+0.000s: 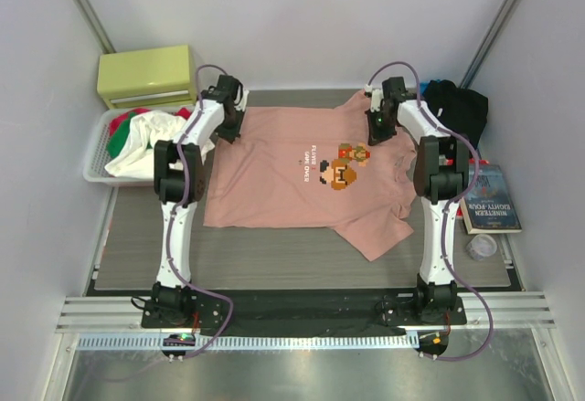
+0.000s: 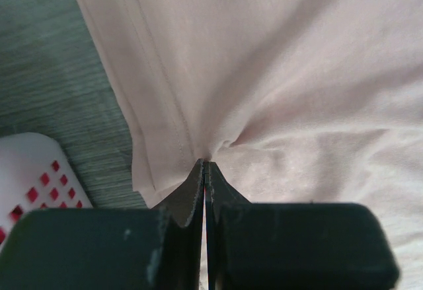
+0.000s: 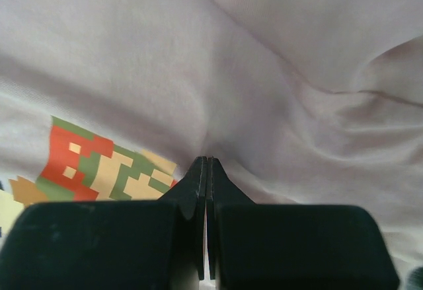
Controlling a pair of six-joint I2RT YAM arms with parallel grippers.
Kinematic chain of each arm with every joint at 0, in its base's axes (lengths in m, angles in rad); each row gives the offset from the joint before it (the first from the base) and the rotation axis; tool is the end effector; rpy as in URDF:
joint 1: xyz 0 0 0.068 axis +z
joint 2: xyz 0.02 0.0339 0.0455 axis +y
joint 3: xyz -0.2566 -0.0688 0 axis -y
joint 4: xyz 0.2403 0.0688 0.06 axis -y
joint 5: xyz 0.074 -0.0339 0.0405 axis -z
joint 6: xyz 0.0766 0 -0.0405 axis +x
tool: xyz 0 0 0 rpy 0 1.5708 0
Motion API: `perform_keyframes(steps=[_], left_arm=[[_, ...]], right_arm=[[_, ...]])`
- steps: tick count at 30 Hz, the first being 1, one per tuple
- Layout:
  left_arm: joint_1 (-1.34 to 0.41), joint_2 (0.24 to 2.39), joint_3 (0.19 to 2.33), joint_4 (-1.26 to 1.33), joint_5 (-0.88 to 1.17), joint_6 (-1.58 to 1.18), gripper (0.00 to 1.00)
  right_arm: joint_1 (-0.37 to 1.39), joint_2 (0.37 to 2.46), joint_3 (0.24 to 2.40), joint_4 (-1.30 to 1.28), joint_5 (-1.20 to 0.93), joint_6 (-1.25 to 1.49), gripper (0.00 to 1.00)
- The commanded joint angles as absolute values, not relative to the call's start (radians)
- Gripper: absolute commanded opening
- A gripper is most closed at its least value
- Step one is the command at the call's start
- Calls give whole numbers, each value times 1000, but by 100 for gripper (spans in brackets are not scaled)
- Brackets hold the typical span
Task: Fold and stack the t-shirts
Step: Fold the flattened tshirt in 1/3 of the way
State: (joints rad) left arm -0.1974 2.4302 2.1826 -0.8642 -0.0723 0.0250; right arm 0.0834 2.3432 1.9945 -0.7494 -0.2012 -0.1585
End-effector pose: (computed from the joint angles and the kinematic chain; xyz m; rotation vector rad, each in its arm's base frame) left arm 0.5195 -0.0983 0.1455 0.2747 2.6640 0.0426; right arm 0.5102 0.0580 0.1389 -0.3840 2.6250 0.2435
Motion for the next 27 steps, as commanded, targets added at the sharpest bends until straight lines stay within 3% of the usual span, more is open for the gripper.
perform_keyframes(steps=[1,9,27], left_arm=[[-183,2388,2145,-857,-31,8,0],[-181,2439,2200,-890,-28,14,0],[-150,2701,2526,-983,-29,23,0]], right_arm=[[91,2280,1907,-701,-224,-149,1],[94,2358,1957,-692,-222,-138,1],[103,2643,2359,-805,-222,-126,1]])
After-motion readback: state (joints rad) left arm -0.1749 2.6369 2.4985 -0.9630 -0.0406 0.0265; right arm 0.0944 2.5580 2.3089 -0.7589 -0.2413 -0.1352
